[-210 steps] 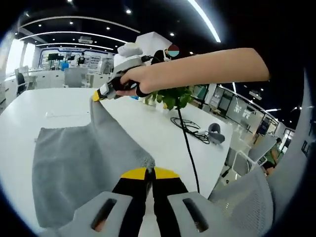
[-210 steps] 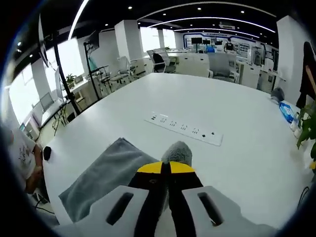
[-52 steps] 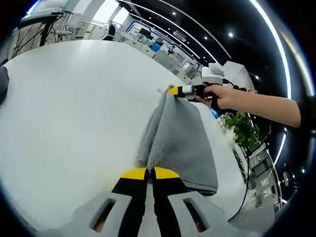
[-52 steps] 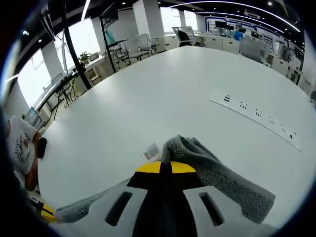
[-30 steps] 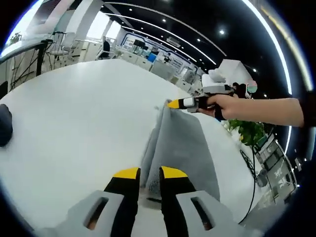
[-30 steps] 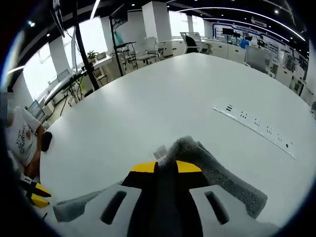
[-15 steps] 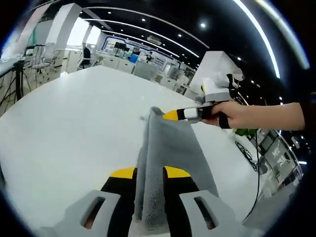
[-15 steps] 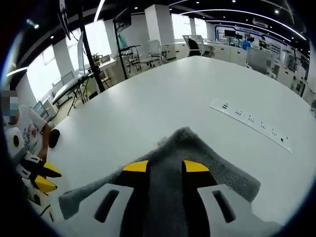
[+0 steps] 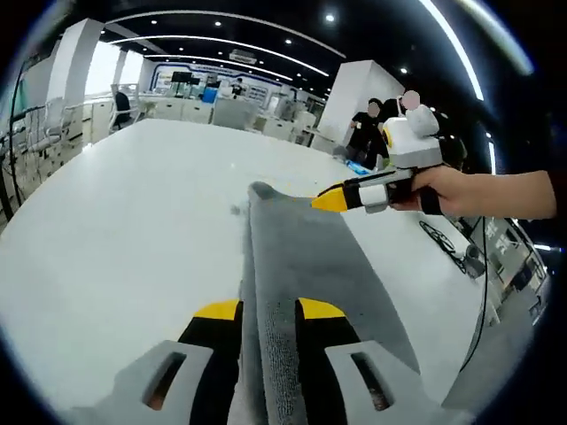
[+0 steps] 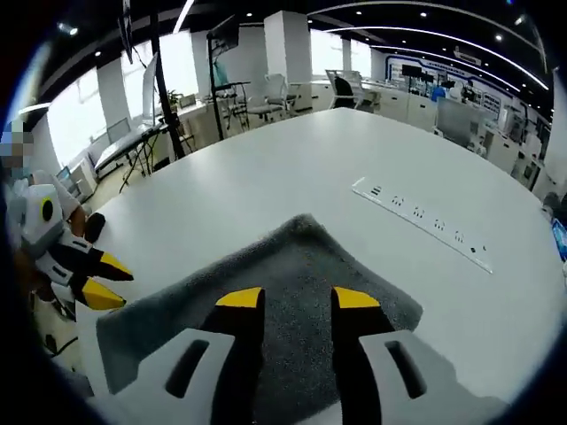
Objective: Fold the towel on the table until its edges align and the towel forms a compact rectangular stack.
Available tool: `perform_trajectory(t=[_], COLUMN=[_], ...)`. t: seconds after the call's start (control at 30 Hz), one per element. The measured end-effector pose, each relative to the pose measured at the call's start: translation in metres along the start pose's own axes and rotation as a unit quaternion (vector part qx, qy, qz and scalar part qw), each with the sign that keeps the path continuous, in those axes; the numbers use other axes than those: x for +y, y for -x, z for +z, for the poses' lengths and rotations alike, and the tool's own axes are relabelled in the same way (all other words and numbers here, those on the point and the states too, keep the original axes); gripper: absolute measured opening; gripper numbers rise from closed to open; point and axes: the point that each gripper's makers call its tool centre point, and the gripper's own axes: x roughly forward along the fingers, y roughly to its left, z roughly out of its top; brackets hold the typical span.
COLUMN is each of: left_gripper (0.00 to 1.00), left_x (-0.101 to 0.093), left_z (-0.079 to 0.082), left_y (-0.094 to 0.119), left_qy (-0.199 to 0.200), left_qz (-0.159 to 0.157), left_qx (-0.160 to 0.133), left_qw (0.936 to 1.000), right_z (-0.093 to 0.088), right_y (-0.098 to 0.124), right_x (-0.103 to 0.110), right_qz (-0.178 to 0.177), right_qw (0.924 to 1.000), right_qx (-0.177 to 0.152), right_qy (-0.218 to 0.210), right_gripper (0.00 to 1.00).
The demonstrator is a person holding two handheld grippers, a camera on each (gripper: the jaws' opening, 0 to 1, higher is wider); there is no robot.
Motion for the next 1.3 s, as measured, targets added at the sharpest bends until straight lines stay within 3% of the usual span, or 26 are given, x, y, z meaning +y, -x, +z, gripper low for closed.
perform_trajectory(t=[0.37,0.73,1.1,1.3], left_gripper=[0.25,0.25,0.24,0.23], left_x=[0.007,0.019,0.018,0.016], left_z=[-0.002,0.003,0.001,0.000], left_y=[-0.024,-0.043,-0.058,-0.062], left_qy=[-0.029,-0.030,-0.027,-0.032], left_qz=[-0.011,-0.009,-0.011,-0.023], left_qx=[0.030,0.036,0.049,0.051], left_qw=[0.9991,0.9989,0.9984,0.9979], right_z=[-0.036,-0.065,-0.102,-0.103], right_y=[0.021,0.038,0.046,0.046], right_x=[-0.012,-0.003,0.005,0.016], right_qz=[-0.015,-0.020,-0.036,-0.032], right_qw=[0.9983,0.9939,0.9882,0.9861], right_qx=[0.012,0.008,0.020,0.018], right_qy=[-0.054,-0.108,-0.148,-0.162], right_gripper=[0.31,0.28,0.27,0.24])
